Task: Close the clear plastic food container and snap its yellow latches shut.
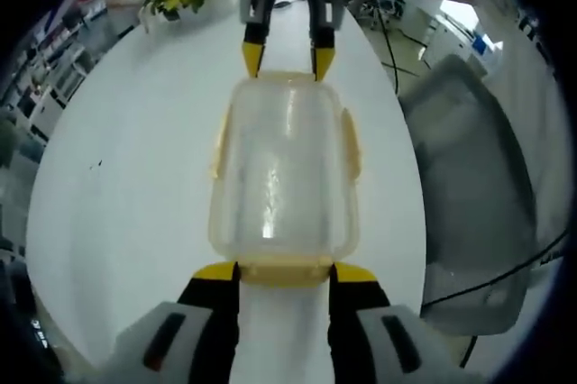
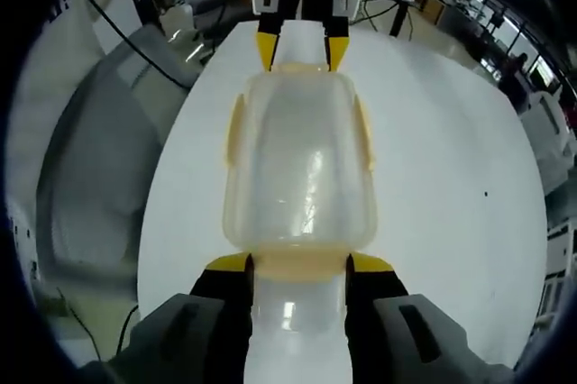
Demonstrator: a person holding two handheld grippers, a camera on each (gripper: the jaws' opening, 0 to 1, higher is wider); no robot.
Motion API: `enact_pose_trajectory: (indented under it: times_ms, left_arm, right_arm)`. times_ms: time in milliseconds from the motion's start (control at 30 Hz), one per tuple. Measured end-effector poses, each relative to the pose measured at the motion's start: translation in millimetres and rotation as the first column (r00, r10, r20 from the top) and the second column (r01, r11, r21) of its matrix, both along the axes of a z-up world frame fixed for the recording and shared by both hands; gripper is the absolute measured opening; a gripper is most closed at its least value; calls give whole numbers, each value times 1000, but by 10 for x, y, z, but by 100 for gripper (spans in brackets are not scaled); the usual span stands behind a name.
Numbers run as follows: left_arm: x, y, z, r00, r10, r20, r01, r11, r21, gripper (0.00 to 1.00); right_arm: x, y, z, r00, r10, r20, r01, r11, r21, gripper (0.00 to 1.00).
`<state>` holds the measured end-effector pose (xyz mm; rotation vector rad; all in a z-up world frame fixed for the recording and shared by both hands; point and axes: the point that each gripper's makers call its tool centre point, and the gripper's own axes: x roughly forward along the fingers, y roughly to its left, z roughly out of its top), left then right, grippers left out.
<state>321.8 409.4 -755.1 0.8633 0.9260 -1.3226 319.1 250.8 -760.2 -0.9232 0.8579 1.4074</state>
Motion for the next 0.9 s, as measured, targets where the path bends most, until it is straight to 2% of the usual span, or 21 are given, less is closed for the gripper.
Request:
enact_pose_trajectory:
  times_ms: [400, 900]
  left_arm:
    - [57, -393, -18, 1000, -23, -3, 23, 1000, 3, 33]
    - [85, -759, -71, 999, -44, -9, 44, 999, -2, 33]
  right_arm:
    - [26, -407, -32, 1000, -28, -7, 28, 1000, -11, 36]
    - [22, -755, -80, 999, -53, -13, 53, 998, -30, 36]
